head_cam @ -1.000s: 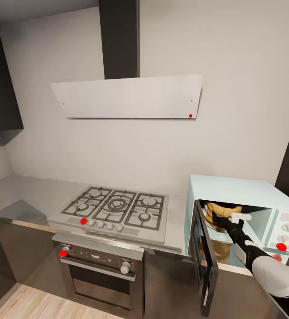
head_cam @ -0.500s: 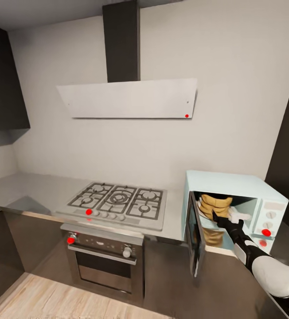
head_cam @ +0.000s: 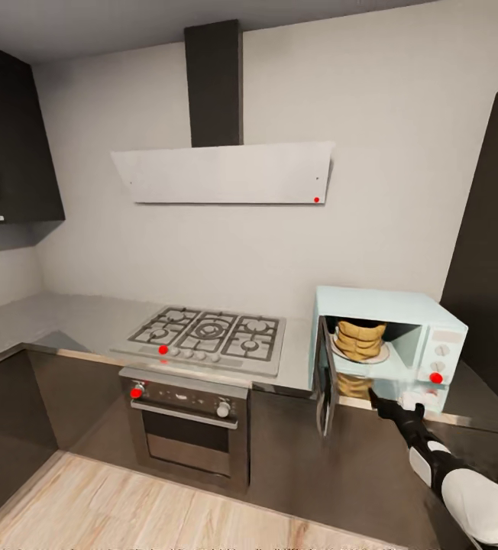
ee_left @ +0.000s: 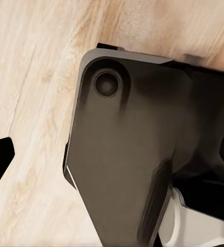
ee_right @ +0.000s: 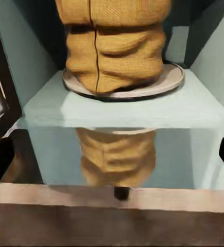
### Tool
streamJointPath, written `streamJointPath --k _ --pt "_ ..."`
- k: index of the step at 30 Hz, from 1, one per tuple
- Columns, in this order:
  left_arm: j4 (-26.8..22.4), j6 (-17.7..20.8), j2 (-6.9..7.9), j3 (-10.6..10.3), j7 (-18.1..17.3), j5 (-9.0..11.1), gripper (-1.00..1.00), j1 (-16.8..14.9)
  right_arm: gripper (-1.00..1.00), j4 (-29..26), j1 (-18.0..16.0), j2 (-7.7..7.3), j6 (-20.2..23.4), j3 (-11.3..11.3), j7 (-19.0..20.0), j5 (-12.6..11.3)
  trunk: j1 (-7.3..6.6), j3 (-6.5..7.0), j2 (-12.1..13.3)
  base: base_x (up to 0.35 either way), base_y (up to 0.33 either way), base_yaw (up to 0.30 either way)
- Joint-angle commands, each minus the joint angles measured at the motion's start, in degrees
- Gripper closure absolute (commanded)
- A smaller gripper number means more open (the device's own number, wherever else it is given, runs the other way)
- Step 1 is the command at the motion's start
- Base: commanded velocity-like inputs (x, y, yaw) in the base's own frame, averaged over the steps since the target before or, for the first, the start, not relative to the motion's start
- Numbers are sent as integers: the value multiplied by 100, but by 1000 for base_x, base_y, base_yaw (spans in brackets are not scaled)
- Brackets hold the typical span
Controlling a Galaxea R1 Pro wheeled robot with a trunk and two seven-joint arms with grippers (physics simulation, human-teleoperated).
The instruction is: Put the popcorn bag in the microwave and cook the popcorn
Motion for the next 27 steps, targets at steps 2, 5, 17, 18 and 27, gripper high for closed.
streamJointPath --k 2,5,17,18,27 --pt "1 -7 2 23 15 0 -100 -3 -100 0 283 -6 -9 -52 48 -2 1 0 -4 -24 3 0" --pt "1 -9 6 23 15 0 -100 -2 -100 0 760 -20 4 -53 48 -2 1 0 -4 -7 1 0" --pt "1 -9 48 35 22 0 -100 -1 -100 772 2257 -26 4 -45 43 6 1 0 -4 0 0 0" --pt "1 -6 61 37 22 0 -100 -3 -100 792 2407 -26 10 -44 42 7 1 0 -4 0 0 0" --pt "-479 -9 163 37 24 0 -100 -5 -100 1092 3889 -13 353 -27 34 10 1 0 -4 0 0 0"
